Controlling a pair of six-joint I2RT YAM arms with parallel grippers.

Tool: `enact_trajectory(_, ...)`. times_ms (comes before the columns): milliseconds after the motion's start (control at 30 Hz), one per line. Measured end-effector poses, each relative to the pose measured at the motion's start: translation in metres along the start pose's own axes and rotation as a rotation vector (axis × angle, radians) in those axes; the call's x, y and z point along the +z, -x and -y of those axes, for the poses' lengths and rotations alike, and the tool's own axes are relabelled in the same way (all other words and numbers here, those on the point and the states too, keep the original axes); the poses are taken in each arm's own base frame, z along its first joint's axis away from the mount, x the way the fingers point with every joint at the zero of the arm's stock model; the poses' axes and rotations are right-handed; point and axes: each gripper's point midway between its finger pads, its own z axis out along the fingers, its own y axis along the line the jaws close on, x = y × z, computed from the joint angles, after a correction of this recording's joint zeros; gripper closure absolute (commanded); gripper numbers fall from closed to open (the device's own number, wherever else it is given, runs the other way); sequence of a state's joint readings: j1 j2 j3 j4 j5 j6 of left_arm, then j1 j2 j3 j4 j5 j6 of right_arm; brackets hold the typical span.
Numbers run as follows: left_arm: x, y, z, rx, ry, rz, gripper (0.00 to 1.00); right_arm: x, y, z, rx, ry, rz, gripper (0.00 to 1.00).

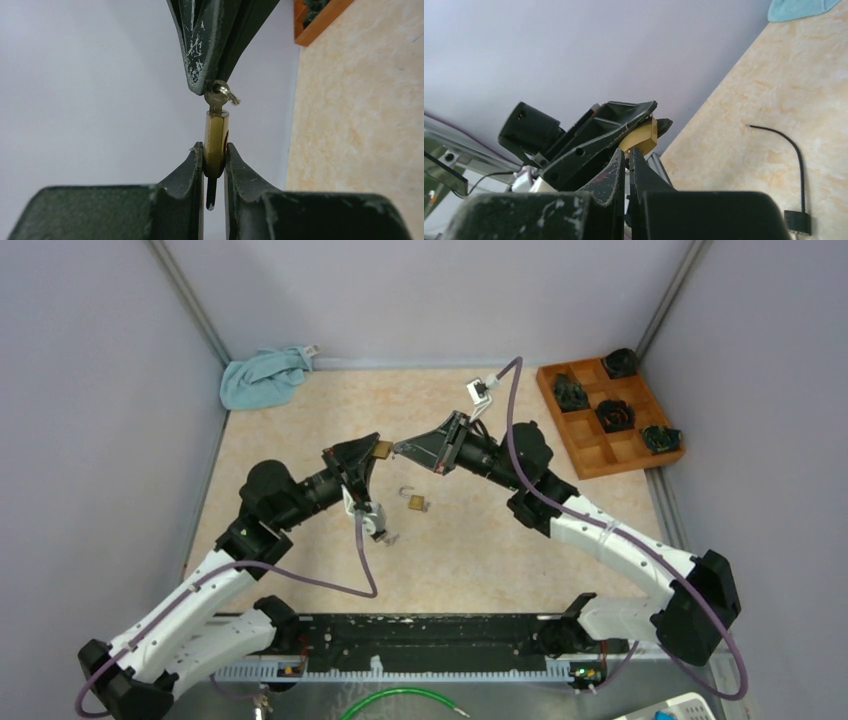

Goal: Unlock with the key
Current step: Unlock the lock.

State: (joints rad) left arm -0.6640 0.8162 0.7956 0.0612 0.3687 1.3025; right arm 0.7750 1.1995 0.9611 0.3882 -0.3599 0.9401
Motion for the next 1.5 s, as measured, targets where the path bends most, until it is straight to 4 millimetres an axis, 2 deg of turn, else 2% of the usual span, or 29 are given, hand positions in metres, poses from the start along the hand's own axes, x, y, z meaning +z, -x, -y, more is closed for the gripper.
enact_trajectory(200,0.001,-0.002,-0.008,0.169,0.125,-0.038,0.9,0.001,0.002,-0.004,0.051,0.026,0.041,1.0)
enact_trajectory(333,0.004,0.005,-0.011,0.253,0.165,-0.028,0.88,0.002,0.001,-0.01,0.07,0.05,0.053,1.0)
enact_trajectory(400,0.008,0.013,-0.008,0.281,0.165,0.003,0.91,0.003,0.0,-0.014,0.071,0.064,0.053,1.0)
enact_trajectory(467,0.012,0.018,-0.006,0.306,0.162,0.021,0.99,0.003,-0.003,-0.016,0.072,0.068,0.047,1.0)
enact_trajectory(567,0.012,0.019,-0.008,0.34,0.172,0.021,1.0,0.003,-0.002,-0.016,0.068,0.069,0.049,1.0)
enact_trajectory(700,0.013,0.021,-0.006,0.359,0.166,0.028,1.0,-0.001,-0.003,-0.016,0.037,0.055,0.042,0.7)
enact_trajectory(800,0.013,0.021,-0.002,0.365,0.157,0.032,1.0,-0.013,0.001,-0.018,-0.015,0.034,0.028,0.63)
enact_trajectory(867,0.009,0.023,-0.005,0.371,0.167,0.033,1.0,-0.022,0.007,-0.018,-0.064,0.01,0.027,0.61)
enact_trajectory(967,0.001,0.032,-0.02,0.398,0.223,0.052,1.0,-0.034,0.014,-0.014,-0.145,-0.042,0.017,0.56)
enact_trajectory(1033,-0.004,0.037,-0.03,0.414,0.261,0.059,1.0,-0.039,0.015,-0.014,-0.21,-0.066,-0.002,0.54)
enact_trajectory(1133,-0.006,0.04,-0.034,0.426,0.279,0.063,1.0,-0.046,0.014,-0.012,-0.309,-0.08,-0.027,0.53)
enact_trajectory(1300,-0.006,0.04,-0.034,0.436,0.277,0.065,1.0,-0.056,0.006,-0.008,-0.471,-0.057,-0.053,0.51)
enact_trajectory(1500,-0.004,0.041,-0.03,0.435,0.263,0.072,1.0,-0.068,-0.018,-0.02,-0.842,0.031,-0.062,0.54)
